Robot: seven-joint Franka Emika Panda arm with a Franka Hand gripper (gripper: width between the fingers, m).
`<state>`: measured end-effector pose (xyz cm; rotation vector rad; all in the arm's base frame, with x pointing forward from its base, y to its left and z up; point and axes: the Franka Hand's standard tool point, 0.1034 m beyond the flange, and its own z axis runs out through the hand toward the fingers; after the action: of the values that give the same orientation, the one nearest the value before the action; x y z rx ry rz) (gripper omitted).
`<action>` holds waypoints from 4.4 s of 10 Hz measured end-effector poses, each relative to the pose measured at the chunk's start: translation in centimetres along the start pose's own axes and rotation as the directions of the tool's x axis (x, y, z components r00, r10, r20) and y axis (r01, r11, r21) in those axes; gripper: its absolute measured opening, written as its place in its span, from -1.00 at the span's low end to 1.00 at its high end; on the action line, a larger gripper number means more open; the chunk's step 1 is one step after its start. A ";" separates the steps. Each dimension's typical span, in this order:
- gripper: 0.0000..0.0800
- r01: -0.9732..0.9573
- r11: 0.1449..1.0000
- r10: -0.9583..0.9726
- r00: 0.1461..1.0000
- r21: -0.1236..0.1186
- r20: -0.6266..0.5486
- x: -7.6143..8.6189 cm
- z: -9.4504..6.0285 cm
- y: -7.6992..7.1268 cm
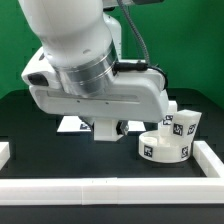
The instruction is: Assemble stool
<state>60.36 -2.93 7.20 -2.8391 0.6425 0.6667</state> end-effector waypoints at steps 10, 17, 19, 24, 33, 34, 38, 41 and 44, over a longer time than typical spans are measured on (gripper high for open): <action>-0.19 -0.010 0.999 0.024 0.951 0.045 -0.308 -4.7 0.8 1.0; -0.18 0.051 0.998 -0.007 0.709 0.041 -0.706 -8.3 1.2 -0.1; -0.18 0.066 0.997 -0.015 0.586 0.029 -0.810 -8.0 1.2 -0.4; -0.18 0.093 0.996 -0.057 0.576 -0.004 -0.816 -7.7 0.7 -0.6; -0.18 0.073 0.997 -0.037 0.560 0.005 -0.828 -9.2 2.9 -1.8; -0.18 0.073 0.997 -0.037 0.560 0.005 -0.828 -9.2 2.9 -1.8; -0.18 0.115 0.993 -0.056 0.543 0.008 -0.838 -10.3 1.9 -3.9; -0.18 0.116 0.993 -0.057 0.543 0.007 -0.838 -10.3 1.9 -4.0; -0.18 0.132 0.991 -0.065 0.532 0.007 -0.845 -9.7 1.5 -5.4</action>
Offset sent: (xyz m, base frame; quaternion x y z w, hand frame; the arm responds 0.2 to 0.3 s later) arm -0.0674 0.0058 0.0178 -0.0094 0.0163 0.0547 0.9983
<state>54.26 5.86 10.59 -2.9496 0.5590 -0.8516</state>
